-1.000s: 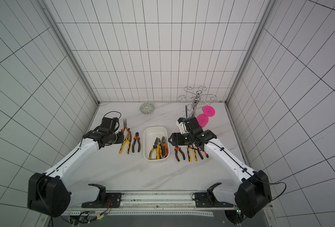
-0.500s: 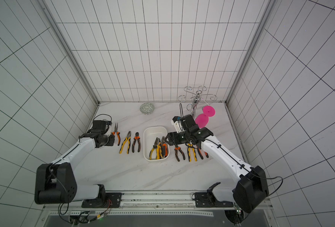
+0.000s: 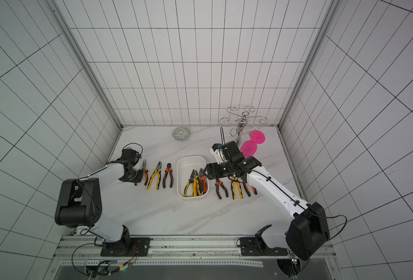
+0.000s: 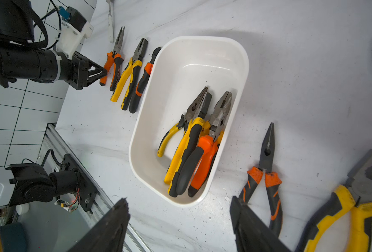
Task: Take the pliers out of the storage box
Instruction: Place the pliers at the center of the board.
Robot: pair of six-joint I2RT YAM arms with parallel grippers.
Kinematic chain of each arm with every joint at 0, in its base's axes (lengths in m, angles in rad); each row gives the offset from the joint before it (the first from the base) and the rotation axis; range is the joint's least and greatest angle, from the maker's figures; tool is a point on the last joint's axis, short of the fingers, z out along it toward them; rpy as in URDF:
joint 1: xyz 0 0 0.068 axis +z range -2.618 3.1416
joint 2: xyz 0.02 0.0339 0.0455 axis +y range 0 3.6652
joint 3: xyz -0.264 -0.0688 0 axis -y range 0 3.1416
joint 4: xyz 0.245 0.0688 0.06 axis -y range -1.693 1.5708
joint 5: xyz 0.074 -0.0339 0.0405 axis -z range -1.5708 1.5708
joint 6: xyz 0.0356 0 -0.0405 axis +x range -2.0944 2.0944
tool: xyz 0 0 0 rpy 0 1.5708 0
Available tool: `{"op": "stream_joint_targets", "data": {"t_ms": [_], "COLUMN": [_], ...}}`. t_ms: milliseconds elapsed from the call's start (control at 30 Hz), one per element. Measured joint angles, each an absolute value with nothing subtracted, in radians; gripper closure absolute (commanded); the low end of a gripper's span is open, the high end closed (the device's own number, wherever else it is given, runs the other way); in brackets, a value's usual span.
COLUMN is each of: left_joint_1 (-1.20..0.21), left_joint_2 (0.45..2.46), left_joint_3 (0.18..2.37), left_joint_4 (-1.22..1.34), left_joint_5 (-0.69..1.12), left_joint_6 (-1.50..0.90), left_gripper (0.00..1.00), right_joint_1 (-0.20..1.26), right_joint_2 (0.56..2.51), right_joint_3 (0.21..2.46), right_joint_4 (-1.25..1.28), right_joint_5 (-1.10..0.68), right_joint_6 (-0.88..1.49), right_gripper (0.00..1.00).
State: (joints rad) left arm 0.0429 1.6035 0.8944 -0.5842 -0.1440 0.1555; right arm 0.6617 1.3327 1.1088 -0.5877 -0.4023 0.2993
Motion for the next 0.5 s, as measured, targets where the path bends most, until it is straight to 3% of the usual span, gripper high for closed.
{"op": "stream_joint_targets", "data": {"t_ms": [67, 200, 500], "left_joint_1": [0.043, 0.043, -0.043], "left_joint_2": [1.602, 1.575, 1.286], "left_joint_3": [0.901, 0.901, 0.888], "left_joint_4": [-0.579, -0.579, -0.585], "left_joint_5": [-0.154, -0.161, -0.175], "left_joint_6": [0.136, 0.109, 0.043], "left_gripper": [0.43, 0.02, 0.02], "right_joint_1": [0.662, 0.662, 0.704], "right_joint_2": [1.333, 1.334, 1.411], "right_joint_3": [1.109, 1.111, 1.187], "right_joint_4": [-0.588, -0.59, -0.647], "right_joint_5": [-0.4, -0.392, -0.28], "right_joint_6": [0.299, 0.3, 0.335], "right_gripper": [0.24, 0.25, 0.29]}}
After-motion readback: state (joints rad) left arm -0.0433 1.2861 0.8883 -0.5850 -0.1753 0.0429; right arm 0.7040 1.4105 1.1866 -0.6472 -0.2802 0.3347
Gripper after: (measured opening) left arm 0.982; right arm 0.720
